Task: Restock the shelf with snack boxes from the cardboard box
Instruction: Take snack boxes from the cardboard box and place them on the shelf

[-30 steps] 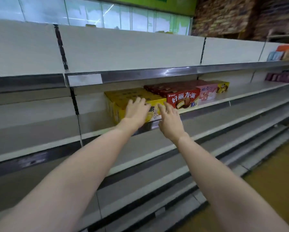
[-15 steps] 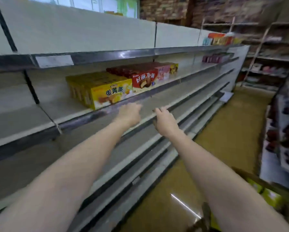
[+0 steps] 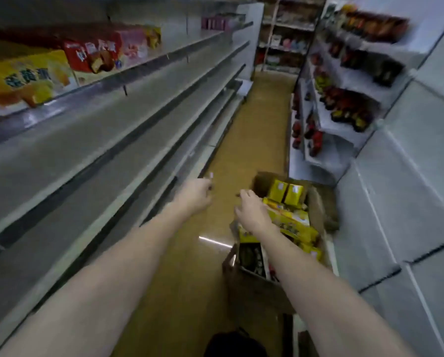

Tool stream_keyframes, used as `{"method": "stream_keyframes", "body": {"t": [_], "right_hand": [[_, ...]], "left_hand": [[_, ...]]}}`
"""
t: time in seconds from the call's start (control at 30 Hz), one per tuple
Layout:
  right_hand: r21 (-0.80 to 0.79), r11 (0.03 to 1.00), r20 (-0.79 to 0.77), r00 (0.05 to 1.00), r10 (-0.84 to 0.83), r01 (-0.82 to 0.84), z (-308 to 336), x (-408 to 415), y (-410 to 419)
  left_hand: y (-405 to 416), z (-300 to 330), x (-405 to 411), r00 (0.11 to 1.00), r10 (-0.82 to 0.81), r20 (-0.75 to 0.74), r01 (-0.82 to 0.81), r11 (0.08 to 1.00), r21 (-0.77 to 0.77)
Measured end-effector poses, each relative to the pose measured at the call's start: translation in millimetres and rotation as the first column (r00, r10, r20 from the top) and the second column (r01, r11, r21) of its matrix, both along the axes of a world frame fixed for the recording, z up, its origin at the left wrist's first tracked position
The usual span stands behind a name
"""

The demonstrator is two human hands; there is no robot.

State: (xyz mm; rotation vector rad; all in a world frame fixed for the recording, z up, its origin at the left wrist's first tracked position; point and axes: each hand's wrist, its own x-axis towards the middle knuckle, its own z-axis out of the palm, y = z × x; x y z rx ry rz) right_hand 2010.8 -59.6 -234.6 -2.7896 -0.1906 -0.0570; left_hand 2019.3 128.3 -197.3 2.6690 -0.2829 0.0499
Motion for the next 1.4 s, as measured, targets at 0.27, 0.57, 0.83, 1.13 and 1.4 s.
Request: {"method": "stream_keyframes", "body": {"t": [0.27, 0.57, 0.83, 1.13, 1.4], "right_hand": [[0.064, 0.974, -0.124, 0.970, -0.208, 0.217, -58.6, -47.3, -80.4], [0.115, 0.919, -0.175, 0.918, -0.355, 0.377, -92.8, -62.3, -146.3], [0.041, 0.938, -0.256, 0.911, -0.324, 0.345, -124.2, -14.5, -205.6], [-0.012, 0.975, -0.326, 0.921, -0.214, 0.222, -168.2, 60.9, -268.4], [-0.075, 0.996, -0.399, 0.914, -0.069, 0.042, -202.5, 102.7, -292.6]], "left_hand": [[-86.3, -50.1, -18.1, 0.980, -0.071, -0.186, 0.047, 0.990, -0.132], [-170.0, -103.9, -27.0, 0.944, -0.224, -0.242, 0.220, 0.975, -0.041], [-225.0, -135.2, 20.3, 0.964, -0.187, -0.190, 0.213, 0.968, 0.129], [-287.3, -173.2, 87.1, 0.937, -0.128, -0.325, 0.242, 0.909, 0.341], [-324.3, -201.8, 120.8, 0.910, -0.080, -0.407, 0.318, 0.766, 0.559]]}}
